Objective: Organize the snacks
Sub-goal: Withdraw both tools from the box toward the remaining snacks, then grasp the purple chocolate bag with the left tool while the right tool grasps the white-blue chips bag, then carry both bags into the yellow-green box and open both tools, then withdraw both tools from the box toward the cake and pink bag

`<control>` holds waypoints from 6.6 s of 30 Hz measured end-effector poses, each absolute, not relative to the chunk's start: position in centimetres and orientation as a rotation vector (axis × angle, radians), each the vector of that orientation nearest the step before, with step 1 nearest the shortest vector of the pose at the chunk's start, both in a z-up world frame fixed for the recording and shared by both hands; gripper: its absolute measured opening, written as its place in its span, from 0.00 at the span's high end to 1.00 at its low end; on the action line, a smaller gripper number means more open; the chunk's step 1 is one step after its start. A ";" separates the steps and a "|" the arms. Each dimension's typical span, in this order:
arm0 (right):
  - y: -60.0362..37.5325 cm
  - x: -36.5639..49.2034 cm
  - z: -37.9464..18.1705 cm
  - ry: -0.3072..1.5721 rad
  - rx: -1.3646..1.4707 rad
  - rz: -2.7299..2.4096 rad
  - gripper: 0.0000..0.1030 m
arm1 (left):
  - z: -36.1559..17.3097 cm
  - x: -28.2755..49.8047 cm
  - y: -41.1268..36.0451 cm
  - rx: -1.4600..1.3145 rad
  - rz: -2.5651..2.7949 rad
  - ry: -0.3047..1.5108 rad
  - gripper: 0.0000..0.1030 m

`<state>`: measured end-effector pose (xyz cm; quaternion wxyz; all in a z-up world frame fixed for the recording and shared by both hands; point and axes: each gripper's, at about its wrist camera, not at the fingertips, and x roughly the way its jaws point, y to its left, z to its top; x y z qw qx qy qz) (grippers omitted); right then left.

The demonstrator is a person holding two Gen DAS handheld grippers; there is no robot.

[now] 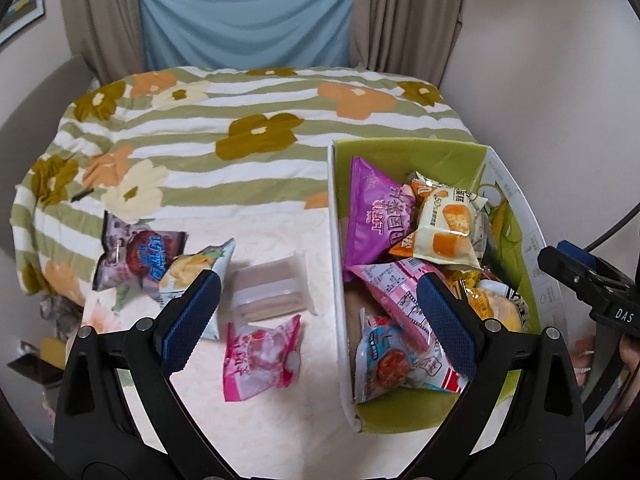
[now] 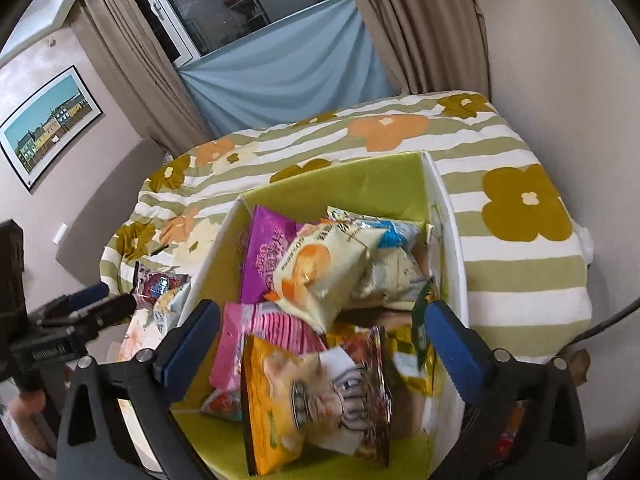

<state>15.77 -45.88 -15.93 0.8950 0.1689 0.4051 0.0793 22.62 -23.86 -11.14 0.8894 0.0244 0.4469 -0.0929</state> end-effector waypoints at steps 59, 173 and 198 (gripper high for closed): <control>-12.4 24.3 -22.2 1.035 0.189 0.016 0.01 | -24.8 37.9 4.3 -0.115 -0.491 1.217 0.05; -43.1 16.3 -11.7 0.887 0.257 0.015 0.41 | -13.0 25.3 -22.6 -0.151 -0.390 0.984 0.01; -42.6 17.7 -12.4 0.847 0.208 0.067 0.09 | -11.8 21.4 -11.1 -0.163 -0.164 0.961 0.01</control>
